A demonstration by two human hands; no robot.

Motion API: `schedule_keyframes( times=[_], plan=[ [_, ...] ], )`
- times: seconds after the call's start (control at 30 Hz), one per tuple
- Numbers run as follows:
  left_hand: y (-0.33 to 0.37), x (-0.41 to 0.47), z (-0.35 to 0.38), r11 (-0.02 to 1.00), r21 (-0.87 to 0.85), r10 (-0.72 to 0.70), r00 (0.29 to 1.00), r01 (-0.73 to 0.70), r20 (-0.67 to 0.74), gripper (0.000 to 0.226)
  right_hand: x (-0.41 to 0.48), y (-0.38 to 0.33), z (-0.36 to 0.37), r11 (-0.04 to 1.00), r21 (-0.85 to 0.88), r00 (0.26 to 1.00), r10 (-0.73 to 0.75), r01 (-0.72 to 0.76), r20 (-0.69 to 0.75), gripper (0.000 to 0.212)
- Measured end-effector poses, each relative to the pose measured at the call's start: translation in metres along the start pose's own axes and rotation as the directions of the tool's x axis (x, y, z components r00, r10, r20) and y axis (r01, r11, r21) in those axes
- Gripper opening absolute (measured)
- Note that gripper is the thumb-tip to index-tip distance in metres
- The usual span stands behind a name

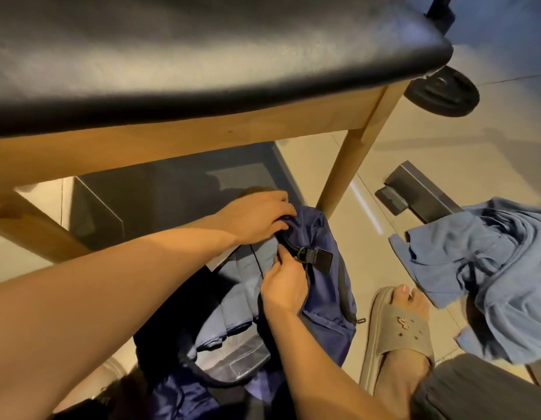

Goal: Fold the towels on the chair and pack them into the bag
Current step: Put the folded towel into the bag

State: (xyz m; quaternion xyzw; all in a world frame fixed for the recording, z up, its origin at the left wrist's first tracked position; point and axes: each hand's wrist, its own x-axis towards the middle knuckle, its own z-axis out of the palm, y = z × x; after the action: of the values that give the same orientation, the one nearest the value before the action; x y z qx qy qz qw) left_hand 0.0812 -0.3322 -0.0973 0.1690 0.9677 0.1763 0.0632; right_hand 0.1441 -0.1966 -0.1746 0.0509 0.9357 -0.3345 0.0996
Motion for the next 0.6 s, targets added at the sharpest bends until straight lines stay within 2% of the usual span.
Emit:
schedule_keyframes(
  times=[0.2,0.37,0.43,0.6],
  plan=[
    [-0.004,0.028,0.009,0.943,-0.292,-0.167,0.986,0.161,0.001,0.026,0.011,0.009,-0.001,0.998,0.051,0.999,0.04,-0.039,-0.016,0.04],
    [-0.01,0.04,0.015,0.966,-0.203,-0.164,0.987,0.161,0.005,0.031,0.011,0.023,-0.009,0.998,0.031,0.997,0.049,-0.047,-0.052,0.039],
    [-0.012,0.041,0.018,0.963,-0.22,-0.163,0.987,0.158,-0.003,0.029,0.008,0.023,-0.006,0.999,0.029,1.0,0.022,-0.023,0.011,0.039],
    [-0.017,0.04,0.025,0.953,-0.264,-0.156,0.988,0.151,0.003,0.035,0.009,0.02,-0.008,0.964,0.244,0.975,0.056,-0.109,0.213,0.036]
  ],
)
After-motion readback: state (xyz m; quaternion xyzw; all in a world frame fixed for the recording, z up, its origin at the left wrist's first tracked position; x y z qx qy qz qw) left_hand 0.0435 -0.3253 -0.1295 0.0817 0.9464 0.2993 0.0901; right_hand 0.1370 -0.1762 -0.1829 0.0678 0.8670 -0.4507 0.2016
